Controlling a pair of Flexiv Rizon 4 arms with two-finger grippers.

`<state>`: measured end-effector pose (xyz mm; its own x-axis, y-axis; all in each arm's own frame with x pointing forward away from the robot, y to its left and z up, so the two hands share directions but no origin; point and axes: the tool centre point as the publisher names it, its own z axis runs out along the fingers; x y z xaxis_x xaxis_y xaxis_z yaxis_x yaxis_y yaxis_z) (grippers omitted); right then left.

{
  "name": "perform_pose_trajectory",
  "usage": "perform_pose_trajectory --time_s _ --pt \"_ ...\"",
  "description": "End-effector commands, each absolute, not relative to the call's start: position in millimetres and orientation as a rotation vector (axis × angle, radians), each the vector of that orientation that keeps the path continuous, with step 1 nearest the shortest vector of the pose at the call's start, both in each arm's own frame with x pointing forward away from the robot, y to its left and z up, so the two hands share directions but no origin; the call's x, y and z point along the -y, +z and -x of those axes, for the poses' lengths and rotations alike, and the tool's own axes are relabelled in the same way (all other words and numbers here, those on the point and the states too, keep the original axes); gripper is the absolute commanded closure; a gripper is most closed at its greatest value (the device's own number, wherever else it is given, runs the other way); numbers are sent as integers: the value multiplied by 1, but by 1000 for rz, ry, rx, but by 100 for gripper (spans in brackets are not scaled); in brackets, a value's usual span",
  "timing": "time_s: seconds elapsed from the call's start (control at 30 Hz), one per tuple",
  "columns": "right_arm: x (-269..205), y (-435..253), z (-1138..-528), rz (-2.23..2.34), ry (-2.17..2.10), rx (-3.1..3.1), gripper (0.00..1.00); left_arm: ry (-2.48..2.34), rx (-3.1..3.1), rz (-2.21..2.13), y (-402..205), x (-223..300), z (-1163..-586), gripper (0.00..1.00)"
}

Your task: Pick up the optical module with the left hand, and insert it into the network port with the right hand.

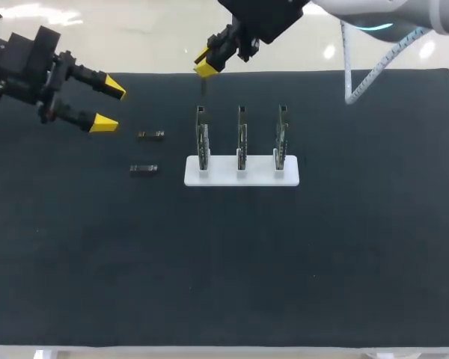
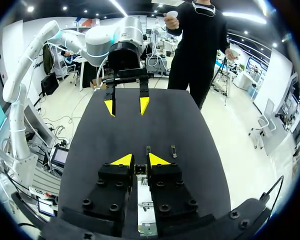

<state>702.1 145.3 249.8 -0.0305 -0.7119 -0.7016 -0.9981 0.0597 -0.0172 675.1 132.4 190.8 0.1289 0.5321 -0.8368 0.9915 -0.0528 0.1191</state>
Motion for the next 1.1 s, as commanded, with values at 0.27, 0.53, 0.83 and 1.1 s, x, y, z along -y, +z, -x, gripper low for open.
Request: perform_pose_trajectory --time_s 0.27,0.53,0.83,1.1 --pt "-143 241 -718 1672 723 -1807 100 -796 -1496 -1682 191 -132 -674 0" --pt "-153 234 -736 1713 732 -1780 100 -796 -1496 -1682 191 -132 -674 0" --pt "-166 215 -754 1780 713 -1717 100 -796 -1496 -1682 191 -132 -674 0" --pt "-171 206 -760 1829 714 -1707 100 -796 -1496 -1682 191 -132 -674 0"
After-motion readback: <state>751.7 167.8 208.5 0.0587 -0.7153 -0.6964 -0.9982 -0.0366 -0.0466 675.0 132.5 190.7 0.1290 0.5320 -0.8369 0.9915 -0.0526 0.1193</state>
